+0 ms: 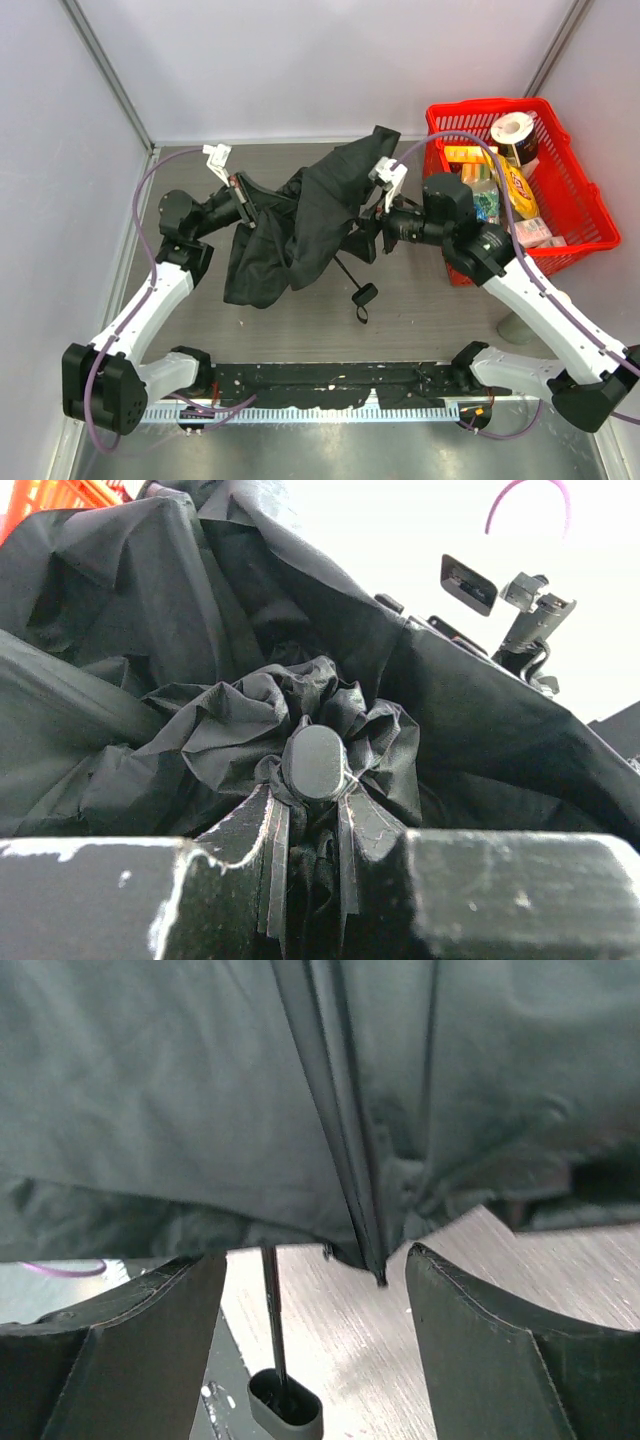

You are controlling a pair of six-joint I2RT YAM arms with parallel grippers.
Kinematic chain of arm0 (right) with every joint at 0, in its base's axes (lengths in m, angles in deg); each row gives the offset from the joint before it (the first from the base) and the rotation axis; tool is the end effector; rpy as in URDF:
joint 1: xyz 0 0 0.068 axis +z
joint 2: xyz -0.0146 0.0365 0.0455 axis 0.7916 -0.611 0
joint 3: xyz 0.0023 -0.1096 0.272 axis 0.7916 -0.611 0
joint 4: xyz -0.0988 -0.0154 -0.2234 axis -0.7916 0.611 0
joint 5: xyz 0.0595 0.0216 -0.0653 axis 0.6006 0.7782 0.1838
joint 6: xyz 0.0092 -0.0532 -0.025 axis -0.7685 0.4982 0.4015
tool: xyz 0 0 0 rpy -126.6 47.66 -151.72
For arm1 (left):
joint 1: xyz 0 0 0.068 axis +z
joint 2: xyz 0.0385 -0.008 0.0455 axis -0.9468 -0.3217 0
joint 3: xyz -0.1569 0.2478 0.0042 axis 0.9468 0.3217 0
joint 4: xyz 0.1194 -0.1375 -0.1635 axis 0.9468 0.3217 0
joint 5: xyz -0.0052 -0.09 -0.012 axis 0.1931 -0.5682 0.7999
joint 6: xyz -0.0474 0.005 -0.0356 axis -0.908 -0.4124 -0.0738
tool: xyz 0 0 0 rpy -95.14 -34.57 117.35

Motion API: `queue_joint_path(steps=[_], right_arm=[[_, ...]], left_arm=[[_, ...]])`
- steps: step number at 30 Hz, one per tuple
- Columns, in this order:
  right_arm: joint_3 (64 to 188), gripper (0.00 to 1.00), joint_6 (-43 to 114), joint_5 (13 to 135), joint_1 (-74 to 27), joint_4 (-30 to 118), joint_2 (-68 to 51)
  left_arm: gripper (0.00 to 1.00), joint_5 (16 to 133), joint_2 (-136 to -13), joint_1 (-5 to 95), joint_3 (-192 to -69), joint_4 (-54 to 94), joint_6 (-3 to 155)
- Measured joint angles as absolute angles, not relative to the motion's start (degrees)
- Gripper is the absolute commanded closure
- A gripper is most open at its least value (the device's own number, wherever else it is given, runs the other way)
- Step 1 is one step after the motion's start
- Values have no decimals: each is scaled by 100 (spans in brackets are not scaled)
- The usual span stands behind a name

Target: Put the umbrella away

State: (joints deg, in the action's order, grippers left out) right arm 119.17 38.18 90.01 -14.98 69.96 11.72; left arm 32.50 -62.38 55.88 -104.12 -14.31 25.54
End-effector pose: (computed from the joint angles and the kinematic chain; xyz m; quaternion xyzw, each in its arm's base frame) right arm 0.1525 0.1389 0.4179 -0.3444 0.7253 0.3607 0.4746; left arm 0.2055 -0.0913 0.3918 0.1088 0.6193 -0.6552 0.4186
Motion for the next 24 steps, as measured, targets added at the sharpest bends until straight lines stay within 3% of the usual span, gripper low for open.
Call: queue_joint_path(steps=[5,14,24], right_arm=[[11985,21,3998,9416,-1406,7114,925],[11659,20,3993,9077,-639,6581,909],[11039,16,3493,7504,-212,5680,909]], left_arm=[[100,3113,-6402,5503,-10655,-1298,2691],[100,3248,-6428,5201,-10861,-858,3000],[100,3764,-6356,5009,-11073,44,3373]])
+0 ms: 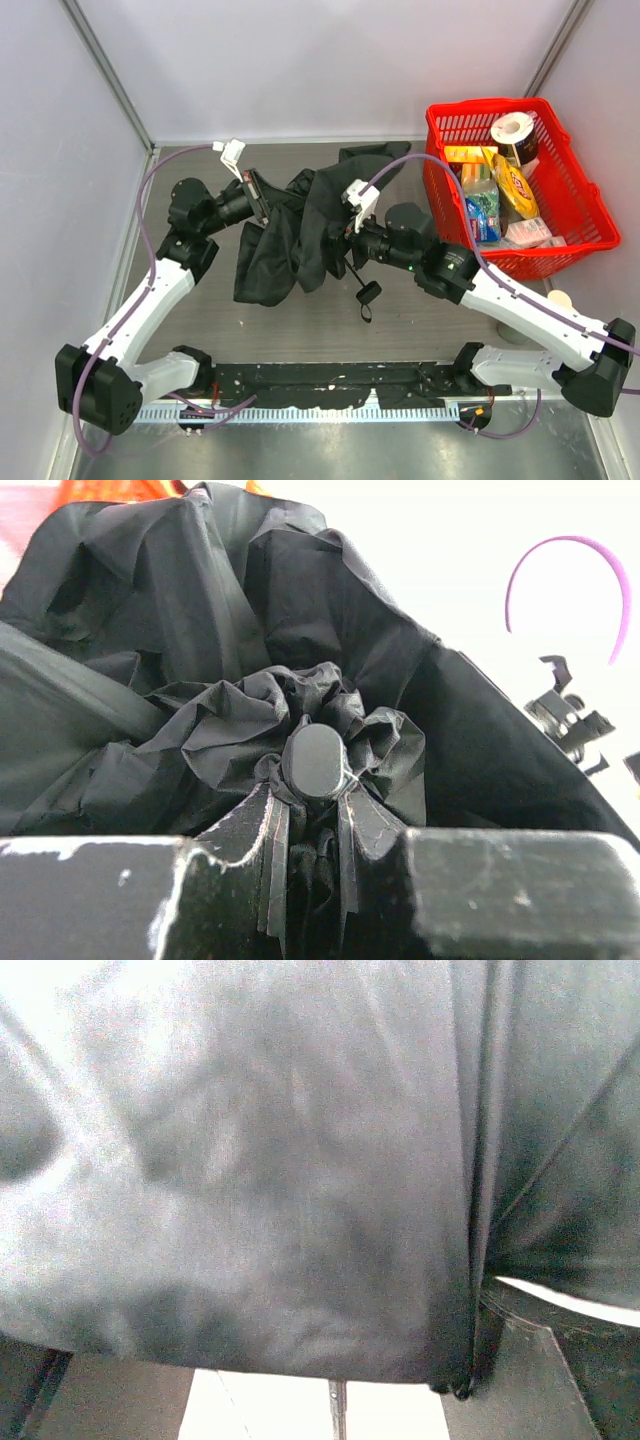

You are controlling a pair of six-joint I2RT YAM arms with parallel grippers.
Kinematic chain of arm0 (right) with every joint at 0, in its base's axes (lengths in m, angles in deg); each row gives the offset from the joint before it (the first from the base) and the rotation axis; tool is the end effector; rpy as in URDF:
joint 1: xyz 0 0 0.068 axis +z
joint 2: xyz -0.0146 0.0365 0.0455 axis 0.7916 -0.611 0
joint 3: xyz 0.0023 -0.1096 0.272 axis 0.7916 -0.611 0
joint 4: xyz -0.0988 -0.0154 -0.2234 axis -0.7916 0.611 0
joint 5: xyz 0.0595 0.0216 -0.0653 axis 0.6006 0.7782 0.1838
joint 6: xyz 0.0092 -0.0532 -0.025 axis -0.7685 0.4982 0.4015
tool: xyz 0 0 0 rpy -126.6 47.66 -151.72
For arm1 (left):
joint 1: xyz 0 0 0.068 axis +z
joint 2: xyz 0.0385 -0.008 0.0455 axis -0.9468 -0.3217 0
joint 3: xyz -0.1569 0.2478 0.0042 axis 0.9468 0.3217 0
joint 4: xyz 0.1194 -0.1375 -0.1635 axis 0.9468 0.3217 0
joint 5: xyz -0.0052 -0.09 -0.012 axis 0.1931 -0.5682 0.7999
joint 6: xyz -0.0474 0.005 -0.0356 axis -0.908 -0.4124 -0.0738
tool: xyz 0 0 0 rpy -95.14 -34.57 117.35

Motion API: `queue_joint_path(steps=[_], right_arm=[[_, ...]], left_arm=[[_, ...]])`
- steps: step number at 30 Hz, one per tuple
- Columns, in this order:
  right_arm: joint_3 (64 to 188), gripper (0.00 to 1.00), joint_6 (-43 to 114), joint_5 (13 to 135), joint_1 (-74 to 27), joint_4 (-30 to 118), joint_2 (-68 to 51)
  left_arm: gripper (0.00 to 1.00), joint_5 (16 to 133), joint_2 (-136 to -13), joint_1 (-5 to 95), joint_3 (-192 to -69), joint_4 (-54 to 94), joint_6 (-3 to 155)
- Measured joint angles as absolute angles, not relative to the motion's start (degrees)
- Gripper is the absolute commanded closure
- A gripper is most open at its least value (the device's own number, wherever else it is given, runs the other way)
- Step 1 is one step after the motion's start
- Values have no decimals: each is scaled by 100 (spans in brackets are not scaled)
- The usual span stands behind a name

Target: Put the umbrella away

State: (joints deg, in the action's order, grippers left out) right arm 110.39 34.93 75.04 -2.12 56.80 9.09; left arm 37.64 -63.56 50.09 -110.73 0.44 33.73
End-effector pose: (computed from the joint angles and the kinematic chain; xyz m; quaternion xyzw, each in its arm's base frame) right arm 0.1450 0.1851 0.3817 -0.3369 0.7270 0.3423 0.4906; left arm 0.2075 -0.1135 0.4011 0.1130 0.6535 -0.6281 0.4070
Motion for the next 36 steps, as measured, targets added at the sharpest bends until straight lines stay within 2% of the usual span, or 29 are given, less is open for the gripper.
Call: queue_joint_path(steps=[13,20,36], right_arm=[[10890,13,3093,6334,345,4904,717],[11019,13,3147,5840,664,4989,433],[11074,13,3130,6065,922,4985,389]], left_arm=[[100,5233,-6111,4998,-11787,2508,3502],[100,5595,-6020,4996,-11859,3126,3653],[100,5777,-5886,4996,-12021,3657,3837]])
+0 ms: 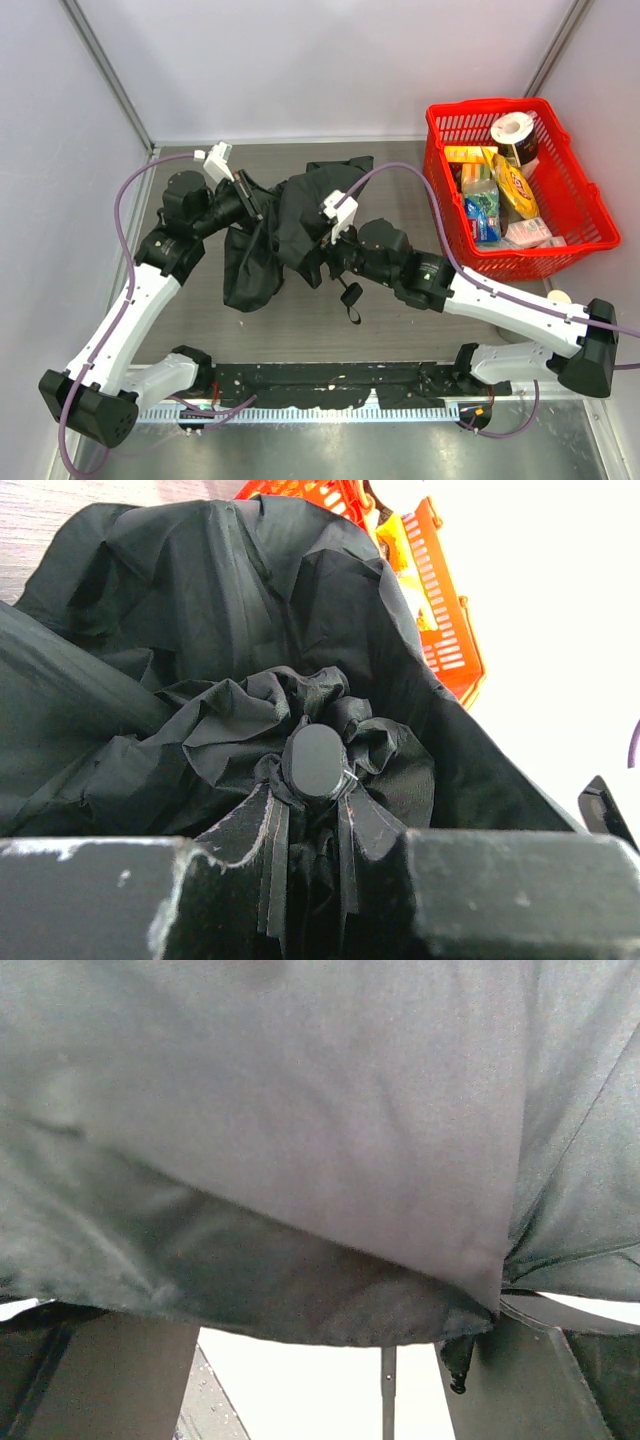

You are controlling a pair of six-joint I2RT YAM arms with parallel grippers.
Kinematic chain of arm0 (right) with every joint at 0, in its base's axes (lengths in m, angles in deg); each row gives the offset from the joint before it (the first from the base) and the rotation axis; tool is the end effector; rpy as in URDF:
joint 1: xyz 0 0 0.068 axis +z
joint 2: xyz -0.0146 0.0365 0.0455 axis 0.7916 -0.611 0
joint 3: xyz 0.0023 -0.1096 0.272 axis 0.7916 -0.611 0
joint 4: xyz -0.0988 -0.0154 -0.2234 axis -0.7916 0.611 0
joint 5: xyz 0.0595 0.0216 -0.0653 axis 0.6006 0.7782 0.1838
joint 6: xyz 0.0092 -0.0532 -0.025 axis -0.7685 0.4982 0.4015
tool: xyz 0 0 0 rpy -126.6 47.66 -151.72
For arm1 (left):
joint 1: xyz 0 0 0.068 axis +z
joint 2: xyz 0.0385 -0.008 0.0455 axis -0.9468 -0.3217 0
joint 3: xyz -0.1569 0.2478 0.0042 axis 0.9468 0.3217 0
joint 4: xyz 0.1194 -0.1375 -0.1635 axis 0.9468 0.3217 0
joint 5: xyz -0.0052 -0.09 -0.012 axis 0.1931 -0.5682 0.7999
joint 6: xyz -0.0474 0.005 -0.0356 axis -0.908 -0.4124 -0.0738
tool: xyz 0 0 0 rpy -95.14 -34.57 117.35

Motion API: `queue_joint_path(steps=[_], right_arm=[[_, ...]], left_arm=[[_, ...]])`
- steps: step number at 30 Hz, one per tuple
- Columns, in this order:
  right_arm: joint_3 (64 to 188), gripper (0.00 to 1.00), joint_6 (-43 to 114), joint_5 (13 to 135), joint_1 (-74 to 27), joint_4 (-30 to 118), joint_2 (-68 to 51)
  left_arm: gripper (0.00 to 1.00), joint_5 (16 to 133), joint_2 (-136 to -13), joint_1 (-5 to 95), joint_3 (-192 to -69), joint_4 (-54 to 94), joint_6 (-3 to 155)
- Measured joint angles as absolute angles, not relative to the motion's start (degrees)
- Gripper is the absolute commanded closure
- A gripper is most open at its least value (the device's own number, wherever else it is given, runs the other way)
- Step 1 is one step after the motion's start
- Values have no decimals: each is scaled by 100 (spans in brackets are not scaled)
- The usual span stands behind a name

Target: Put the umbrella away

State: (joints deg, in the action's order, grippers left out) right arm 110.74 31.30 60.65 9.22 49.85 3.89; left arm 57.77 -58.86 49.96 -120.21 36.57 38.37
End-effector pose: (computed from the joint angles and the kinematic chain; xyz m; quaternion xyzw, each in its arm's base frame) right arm 0.1289 0.2297 0.3766 -0.3127 0.7266 0.3319 0.5139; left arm 0.1903 -0.0940 0.4055 -0.0532 0.7694 -0.4939 0.4015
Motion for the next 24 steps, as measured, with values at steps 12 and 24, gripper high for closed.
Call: queue_joint_path(steps=[12,24], right_arm=[[11056,13,3161,5860,1060,4965,428],[11310,12,3364,5029,1263,4939,-291]], left_arm=[[100,5807,-5888,4987,-12021,3740,3848],[100,6175,-5941,5007,-12076,4077,3751]])
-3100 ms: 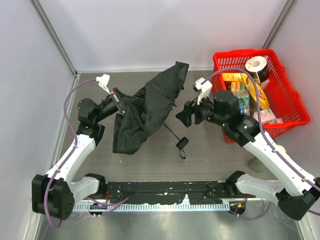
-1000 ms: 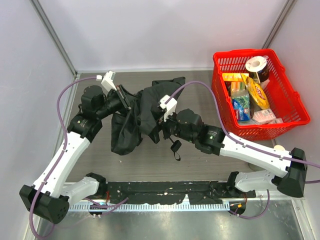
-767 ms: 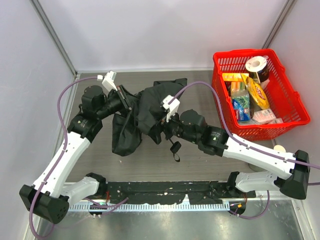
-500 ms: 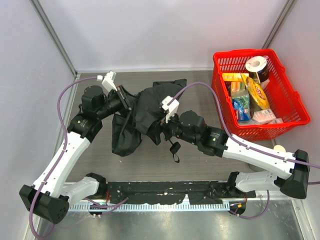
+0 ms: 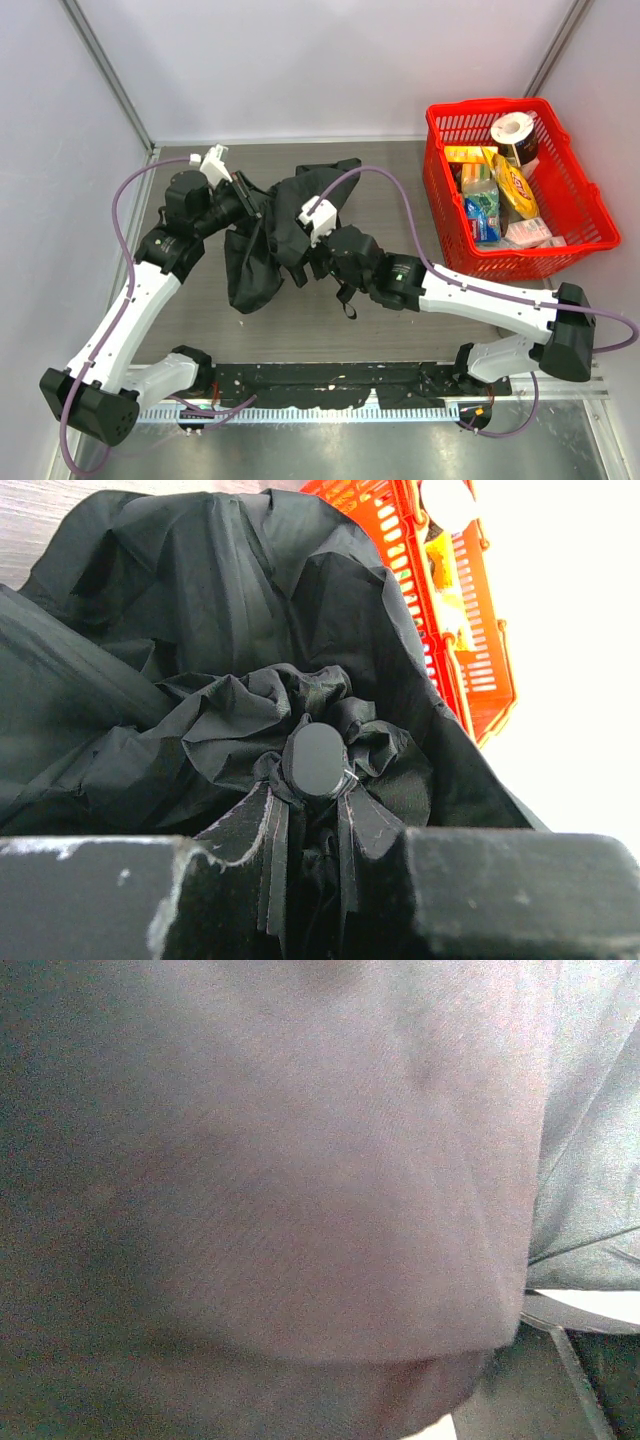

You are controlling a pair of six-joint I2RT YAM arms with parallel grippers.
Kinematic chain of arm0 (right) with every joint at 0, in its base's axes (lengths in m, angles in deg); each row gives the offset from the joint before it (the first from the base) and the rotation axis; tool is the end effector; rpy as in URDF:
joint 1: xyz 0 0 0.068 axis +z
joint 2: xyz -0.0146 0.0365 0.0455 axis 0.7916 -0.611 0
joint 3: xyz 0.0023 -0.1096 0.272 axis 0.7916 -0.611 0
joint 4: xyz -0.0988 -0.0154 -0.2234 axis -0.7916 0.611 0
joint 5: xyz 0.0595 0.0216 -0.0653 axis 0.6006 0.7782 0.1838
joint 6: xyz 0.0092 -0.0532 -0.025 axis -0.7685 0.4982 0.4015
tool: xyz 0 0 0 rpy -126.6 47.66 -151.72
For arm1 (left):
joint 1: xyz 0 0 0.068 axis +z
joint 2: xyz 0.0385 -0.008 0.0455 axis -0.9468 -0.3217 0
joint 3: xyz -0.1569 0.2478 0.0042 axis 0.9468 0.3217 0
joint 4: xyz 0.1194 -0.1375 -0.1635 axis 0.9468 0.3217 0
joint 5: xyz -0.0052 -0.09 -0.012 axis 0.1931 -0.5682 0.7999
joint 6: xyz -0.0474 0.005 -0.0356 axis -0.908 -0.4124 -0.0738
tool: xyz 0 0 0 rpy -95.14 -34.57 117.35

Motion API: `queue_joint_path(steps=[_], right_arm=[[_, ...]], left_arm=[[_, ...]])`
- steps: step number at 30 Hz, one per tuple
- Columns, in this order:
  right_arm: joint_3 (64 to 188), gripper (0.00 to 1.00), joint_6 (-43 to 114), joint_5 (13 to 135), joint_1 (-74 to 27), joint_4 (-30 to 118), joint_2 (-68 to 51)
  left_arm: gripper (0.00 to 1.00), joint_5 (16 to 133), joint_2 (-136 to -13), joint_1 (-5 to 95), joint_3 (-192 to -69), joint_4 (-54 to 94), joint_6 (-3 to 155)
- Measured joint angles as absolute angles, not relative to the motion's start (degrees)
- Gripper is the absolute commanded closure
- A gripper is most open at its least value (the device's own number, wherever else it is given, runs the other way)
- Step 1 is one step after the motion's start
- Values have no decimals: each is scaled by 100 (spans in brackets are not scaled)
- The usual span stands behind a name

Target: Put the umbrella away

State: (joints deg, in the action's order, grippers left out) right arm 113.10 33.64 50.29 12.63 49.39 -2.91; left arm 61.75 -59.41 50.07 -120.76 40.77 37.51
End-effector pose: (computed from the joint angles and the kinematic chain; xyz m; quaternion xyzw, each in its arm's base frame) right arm 0.1347 0.2607 0.3615 -0.3103 0.7466 0.2579 0.5290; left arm 0.1929 -0.0916 0.3985 -0.0925 0.7888 -0.4644 0.3918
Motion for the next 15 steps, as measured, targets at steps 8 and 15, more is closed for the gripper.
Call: queue_joint_path(steps=[8,15], right_arm=[[11371,11,3722,4767,1241,4917,-433],[11080,11,3486,5585,1121,4382,-428]], left_arm=[[100,6306,-5943,5028,-12089,4156,3946],[100,6658,-5897,5028,-12093,4437,3896]])
